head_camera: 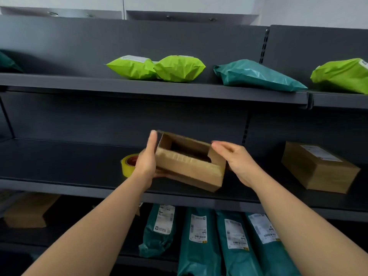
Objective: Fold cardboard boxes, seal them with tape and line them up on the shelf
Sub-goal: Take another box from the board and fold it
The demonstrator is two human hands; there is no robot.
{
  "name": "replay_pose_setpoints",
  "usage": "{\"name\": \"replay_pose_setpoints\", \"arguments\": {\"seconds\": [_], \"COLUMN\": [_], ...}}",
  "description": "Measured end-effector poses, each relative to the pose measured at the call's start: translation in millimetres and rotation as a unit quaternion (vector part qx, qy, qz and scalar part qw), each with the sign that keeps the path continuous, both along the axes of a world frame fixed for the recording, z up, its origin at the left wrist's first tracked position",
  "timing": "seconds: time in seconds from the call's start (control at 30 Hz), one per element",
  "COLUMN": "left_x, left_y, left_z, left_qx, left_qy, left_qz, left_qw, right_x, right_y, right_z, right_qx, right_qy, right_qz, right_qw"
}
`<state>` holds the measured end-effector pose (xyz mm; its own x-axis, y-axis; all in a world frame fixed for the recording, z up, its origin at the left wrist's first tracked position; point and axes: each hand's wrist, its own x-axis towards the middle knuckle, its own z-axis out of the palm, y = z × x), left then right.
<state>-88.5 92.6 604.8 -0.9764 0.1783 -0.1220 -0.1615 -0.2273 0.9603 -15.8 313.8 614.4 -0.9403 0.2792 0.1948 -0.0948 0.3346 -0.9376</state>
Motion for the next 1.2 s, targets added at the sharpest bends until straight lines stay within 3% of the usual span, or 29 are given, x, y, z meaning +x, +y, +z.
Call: {"name": "replay_pose_setpoints", "arguments": {"seconds": [0.13, 0.2, 0.27, 0.4, 0.53, 0.63, 0.8, 0.9, 1.03, 1.13, 1.2], "left_x": [-16, -15, -12, -7, 5, 8, -5, -16, -14, -19, -23], "left_y": [3, 8, 17, 24, 14, 11, -10, -20, -21, -21, -21], "left_z": [13, 18, 20, 12, 4, -2, -18, -19, -13, -18, -19], "left_qx": [-0.198, -0.206, -0.198, -0.300, -0.288, -0.236, -0.171, -0.182, -0.204, -0.198, -0.185], "left_qy": [0.182, 0.227, 0.250, 0.202, 0.044, -0.026, 0.027, 0.071, 0.131, 0.140, 0.145], "left_qz": [0.021, 0.018, -0.006, -0.110, -0.233, -0.235, -0.207, -0.224, -0.258, -0.258, -0.246], "left_qw": [0.963, 0.952, 0.948, 0.926, 0.928, 0.943, 0.963, 0.955, 0.935, 0.935, 0.940], "right_x": [9, 13, 14, 11, 9, 5, 16, 21, 24, 20, 17], "right_y": [-7, -16, -27, -37, -48, -58, -72, -68, -54, -42, -35], "right_z": [7, 7, -4, -35, -27, -26, -30, -16, -6, -12, -13], "right_qx": [0.043, 0.111, 0.126, 0.021, -0.033, -0.117, -0.285, -0.294, -0.301, -0.295, -0.232], "right_qy": [0.029, 0.036, 0.018, -0.015, 0.033, 0.045, 0.005, -0.051, -0.121, -0.107, -0.079], "right_qz": [-0.060, -0.102, -0.142, -0.249, -0.312, -0.321, -0.173, -0.099, -0.102, -0.128, -0.169], "right_qw": [0.997, 0.988, 0.982, 0.968, 0.949, 0.939, 0.943, 0.949, 0.940, 0.941, 0.955]}}
